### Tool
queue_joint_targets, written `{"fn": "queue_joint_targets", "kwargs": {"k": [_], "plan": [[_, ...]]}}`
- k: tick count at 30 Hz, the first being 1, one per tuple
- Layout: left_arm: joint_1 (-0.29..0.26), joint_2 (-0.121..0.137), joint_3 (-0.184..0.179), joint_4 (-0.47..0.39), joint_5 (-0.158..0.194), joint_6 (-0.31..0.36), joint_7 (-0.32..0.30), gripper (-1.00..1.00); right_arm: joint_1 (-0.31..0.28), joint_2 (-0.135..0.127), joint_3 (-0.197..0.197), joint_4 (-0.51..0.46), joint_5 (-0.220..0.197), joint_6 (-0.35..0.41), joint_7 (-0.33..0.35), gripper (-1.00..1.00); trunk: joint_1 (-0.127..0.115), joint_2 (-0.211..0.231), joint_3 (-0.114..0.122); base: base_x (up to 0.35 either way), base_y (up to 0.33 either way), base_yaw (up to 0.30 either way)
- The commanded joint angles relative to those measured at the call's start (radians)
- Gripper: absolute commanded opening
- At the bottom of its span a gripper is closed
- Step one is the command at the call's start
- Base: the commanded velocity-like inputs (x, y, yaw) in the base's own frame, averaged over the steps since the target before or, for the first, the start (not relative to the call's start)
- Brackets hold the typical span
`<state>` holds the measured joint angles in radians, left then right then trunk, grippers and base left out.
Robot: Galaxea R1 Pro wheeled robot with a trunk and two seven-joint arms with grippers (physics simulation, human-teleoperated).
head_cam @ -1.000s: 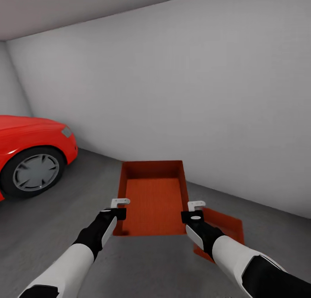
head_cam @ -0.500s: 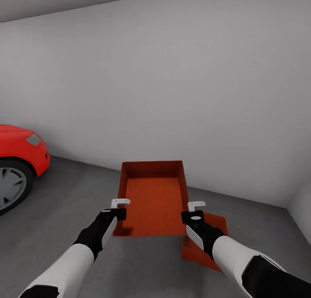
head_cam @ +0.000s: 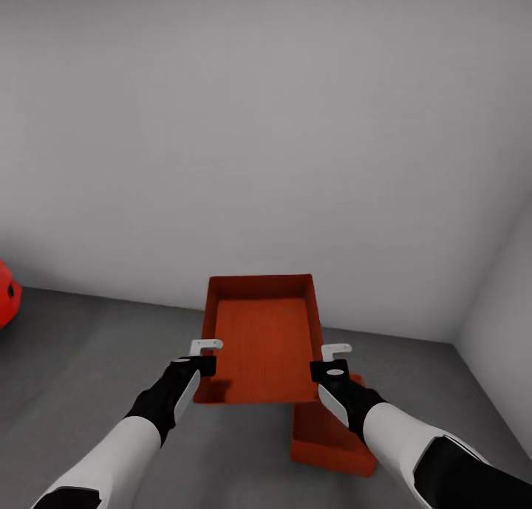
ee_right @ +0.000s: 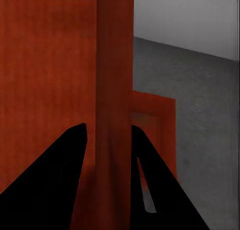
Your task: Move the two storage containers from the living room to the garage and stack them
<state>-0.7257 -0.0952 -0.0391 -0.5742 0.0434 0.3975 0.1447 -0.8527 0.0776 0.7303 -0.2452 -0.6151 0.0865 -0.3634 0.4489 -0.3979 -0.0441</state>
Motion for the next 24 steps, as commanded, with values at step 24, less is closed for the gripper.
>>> {"fn": "queue_joint_targets", "kwargs": {"k": [24], "plan": [[0.000,-0.004,-0.005,-0.003,0.013,0.006,0.012,-1.00,-0.002,0.001,-0.018,-0.019,0.021,0.009,-0.083,-1.00,0.001,-0.002,-0.002,0.288,0.000,-0.126]]}}
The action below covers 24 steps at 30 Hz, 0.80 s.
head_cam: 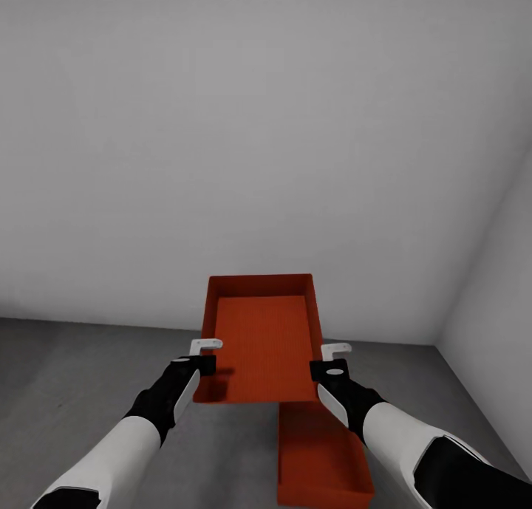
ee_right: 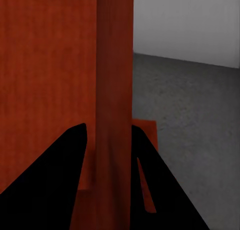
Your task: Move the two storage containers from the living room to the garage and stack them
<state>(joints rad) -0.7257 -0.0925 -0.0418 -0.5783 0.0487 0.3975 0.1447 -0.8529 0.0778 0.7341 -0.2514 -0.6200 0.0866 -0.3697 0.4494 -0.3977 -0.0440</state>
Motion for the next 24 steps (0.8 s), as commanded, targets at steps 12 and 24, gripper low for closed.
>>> {"fn": "queue_joint_targets", "kwargs": {"k": [12,24], "plan": [[0.000,-0.007,-0.003,0.002,0.010,0.007,0.013,-1.00,-0.002,0.000,-0.022,-0.012,0.026,0.009,-0.077,-1.00,0.001,-0.002,-0.002,0.092,-0.004,0.000],[0.000,-0.007,-0.002,0.003,0.015,0.006,0.012,-1.00,-0.002,0.000,-0.022,-0.012,0.026,0.009,-0.077,-1.00,0.001,-0.002,-0.002,0.191,-0.182,0.000]]}}
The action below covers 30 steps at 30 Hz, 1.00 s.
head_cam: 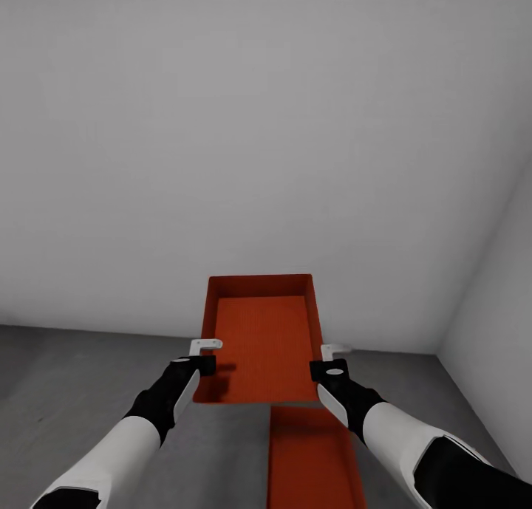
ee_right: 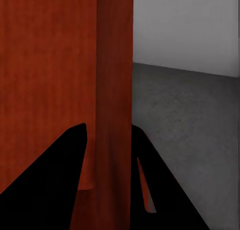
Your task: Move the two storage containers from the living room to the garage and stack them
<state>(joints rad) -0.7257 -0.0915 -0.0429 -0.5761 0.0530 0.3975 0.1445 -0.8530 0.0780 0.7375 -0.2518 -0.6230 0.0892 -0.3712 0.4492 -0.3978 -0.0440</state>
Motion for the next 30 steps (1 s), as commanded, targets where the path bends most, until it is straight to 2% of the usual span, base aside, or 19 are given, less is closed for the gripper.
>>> {"fn": "queue_joint_targets", "kwargs": {"k": [1,12,17,30], "plan": [[0.000,-0.008,-0.001,0.001,0.010,0.006,0.012,-1.00,-0.001,0.000,-0.026,-0.012,0.029,0.006,-0.075,-1.00,0.001,-0.002,-0.002,0.169,-0.238,0.000],[0.000,-0.008,-0.002,-0.001,0.006,0.006,0.012,-1.00,-0.001,0.000,-0.026,-0.012,0.029,0.006,-0.075,-1.00,0.001,-0.002,-0.002,0.167,-0.237,0.000],[0.000,-0.008,-0.002,-0.002,0.004,0.005,0.012,-1.00,-0.001,0.000,-0.026,-0.012,0.029,0.006,-0.077,-1.00,0.001,-0.002,-0.002,0.054,-0.077,-0.029],[0.000,-0.008,-0.002,-0.001,0.004,0.005,0.013,-1.00,-0.001,0.000,-0.026,-0.012,0.029,0.006,-0.078,-1.00,0.001,-0.002,-0.002,0.002,-0.003,-0.241]]}}
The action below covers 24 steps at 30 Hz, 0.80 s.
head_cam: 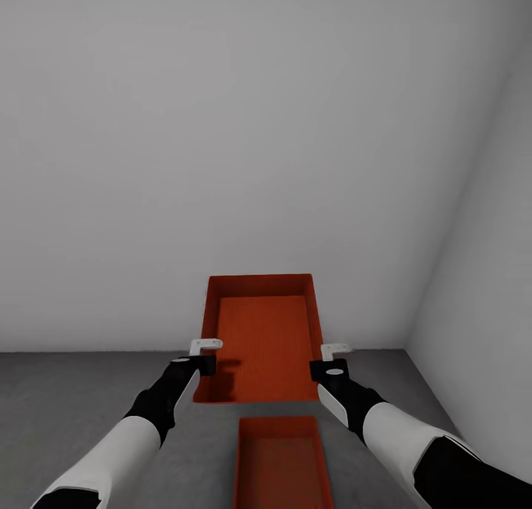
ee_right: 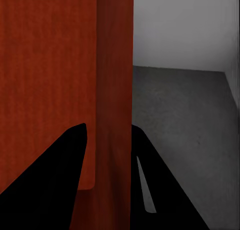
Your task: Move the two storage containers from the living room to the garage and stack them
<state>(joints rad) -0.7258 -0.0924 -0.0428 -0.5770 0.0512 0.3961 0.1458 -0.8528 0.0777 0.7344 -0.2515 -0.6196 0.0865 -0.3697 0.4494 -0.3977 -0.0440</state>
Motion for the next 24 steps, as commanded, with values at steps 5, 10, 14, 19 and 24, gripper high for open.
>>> {"fn": "queue_joint_targets", "kwargs": {"k": [5,10,14,19,24], "plan": [[0.000,-0.007,-0.002,0.001,0.006,0.007,0.012,-1.00,-0.002,0.001,-0.023,-0.012,0.026,0.009,-0.078,-1.00,0.001,-0.002,-0.002,0.010,0.008,-0.201],[0.000,-0.008,-0.002,0.003,0.004,0.007,0.012,-1.00,-0.002,0.001,-0.023,-0.012,0.026,0.009,-0.078,-1.00,0.001,-0.002,-0.002,0.172,0.140,-0.024],[0.000,-0.007,-0.002,0.001,0.005,0.006,0.012,-1.00,-0.002,0.001,-0.023,-0.012,0.026,0.009,-0.078,-1.00,0.001,-0.002,-0.002,0.099,0.074,-0.001],[0.001,-0.008,-0.002,0.000,0.007,0.006,0.012,-1.00,-0.002,0.001,-0.023,-0.012,0.026,0.009,-0.078,-1.00,0.001,-0.002,-0.002,0.007,0.005,0.000],[0.000,-0.008,-0.002,0.001,0.009,0.006,0.012,-1.00,-0.002,0.001,-0.023,-0.012,0.026,0.009,-0.078,-1.00,0.001,-0.002,-0.002,0.047,-0.043,0.000]]}}
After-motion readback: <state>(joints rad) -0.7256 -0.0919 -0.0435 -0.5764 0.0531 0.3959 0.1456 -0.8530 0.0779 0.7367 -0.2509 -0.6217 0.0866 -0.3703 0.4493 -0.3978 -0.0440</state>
